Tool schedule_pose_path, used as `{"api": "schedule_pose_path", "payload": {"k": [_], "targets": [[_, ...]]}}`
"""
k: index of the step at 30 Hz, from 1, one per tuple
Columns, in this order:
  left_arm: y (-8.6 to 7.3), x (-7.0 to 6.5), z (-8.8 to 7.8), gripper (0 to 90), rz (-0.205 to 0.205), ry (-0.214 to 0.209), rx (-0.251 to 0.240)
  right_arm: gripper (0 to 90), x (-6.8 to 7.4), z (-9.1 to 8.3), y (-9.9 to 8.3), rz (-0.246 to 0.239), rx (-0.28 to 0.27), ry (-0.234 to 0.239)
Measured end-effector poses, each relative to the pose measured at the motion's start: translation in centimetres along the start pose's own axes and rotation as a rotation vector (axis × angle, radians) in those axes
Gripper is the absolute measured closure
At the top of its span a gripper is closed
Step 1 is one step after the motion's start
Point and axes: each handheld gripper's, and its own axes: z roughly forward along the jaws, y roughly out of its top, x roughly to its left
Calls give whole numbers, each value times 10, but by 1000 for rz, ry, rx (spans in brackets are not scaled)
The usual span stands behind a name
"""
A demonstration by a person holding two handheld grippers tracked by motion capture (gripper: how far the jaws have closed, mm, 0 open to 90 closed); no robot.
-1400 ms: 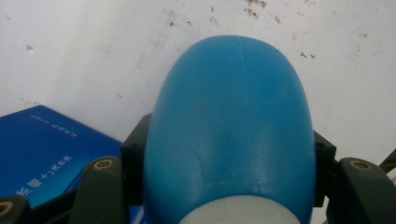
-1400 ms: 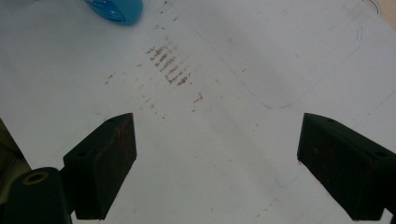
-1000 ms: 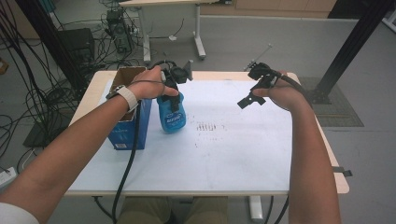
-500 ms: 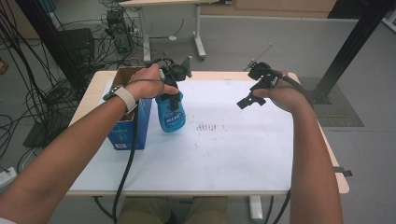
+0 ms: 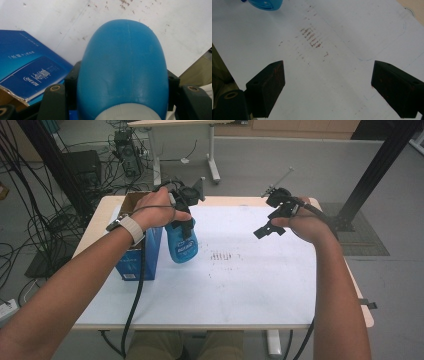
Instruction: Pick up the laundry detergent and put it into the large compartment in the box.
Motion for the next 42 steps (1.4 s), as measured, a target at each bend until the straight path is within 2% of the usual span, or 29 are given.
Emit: {"api": "schedule_pose_path", "payload": {"k": [4, 8, 16, 19, 22, 27, 32, 42], "targets": [[-4, -3, -6, 385, -22, -8, -7, 116, 3, -2, -1, -4, -3, -3], [-5, -8, -11, 385, -22, -5, -10, 117, 6, -4, -3, -4, -6, -5], [-11, -13, -23, 385, -73, -26, -18, 117, 11, -10, -6, -5, -6, -14], [-16, -14, -31, 385, -101, -25, -26, 117, 13, -11, -7, -4, -9, -15], [-17, -18, -38, 385, -105, -18, -21, 117, 15, -12, -7, -8, -7, -16], [-22, -16, -45, 385, -140, -35, -22, 117, 19, -14, -5, -11, -6, -24], [-25, -19, -51, 385, -155, -33, -19, 117, 22, -16, -3, -19, -8, -32], [-34, -16, -68, 385, -223, -43, -32, 117, 27, -18, 0, -29, -7, -41]]}}
